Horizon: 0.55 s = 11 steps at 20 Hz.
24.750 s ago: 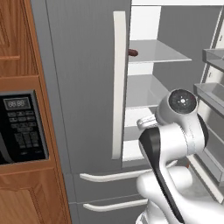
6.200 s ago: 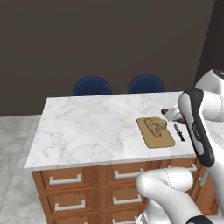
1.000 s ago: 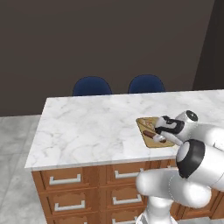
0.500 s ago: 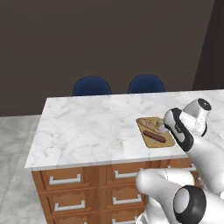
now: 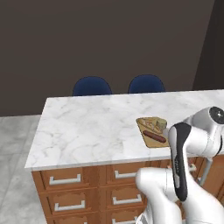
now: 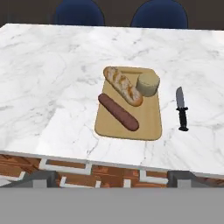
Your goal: Retrieve the sausage and cheese from the fridge and place them on the cutting board on the counter.
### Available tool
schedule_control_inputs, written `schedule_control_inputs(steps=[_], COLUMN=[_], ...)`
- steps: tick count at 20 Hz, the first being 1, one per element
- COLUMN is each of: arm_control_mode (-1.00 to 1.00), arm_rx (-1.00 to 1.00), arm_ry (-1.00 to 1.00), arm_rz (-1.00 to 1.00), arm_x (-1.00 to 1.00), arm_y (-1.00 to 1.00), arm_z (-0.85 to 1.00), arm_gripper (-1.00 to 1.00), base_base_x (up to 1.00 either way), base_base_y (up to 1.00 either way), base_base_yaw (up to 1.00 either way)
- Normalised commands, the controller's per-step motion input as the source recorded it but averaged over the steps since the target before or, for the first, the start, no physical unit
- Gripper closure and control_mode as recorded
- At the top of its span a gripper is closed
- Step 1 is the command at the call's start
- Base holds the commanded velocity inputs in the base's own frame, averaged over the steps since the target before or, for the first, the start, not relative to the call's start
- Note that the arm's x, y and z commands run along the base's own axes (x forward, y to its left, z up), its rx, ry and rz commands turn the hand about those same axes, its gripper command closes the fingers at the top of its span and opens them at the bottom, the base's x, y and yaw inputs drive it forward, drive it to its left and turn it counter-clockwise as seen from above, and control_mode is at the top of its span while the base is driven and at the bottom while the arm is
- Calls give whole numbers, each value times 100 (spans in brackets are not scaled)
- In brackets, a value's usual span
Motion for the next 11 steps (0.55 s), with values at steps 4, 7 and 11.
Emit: schedule_control_inputs(steps=[4, 7, 11], arm_control_mode=[-100, -100, -100], arm_rx=[0, -3, -5], arm_ry=[-6, -9, -20], arm_rz=[-12, -3, -1], arm_x=[-100, -100, -100], arm_y=[39, 14, 1], arm_z=[71, 69, 34], arm_gripper=[-100, -100, -100], base_base_x=[0, 0, 0], base_base_y=[0, 0, 0], base_base_yaw=[0, 0, 0])
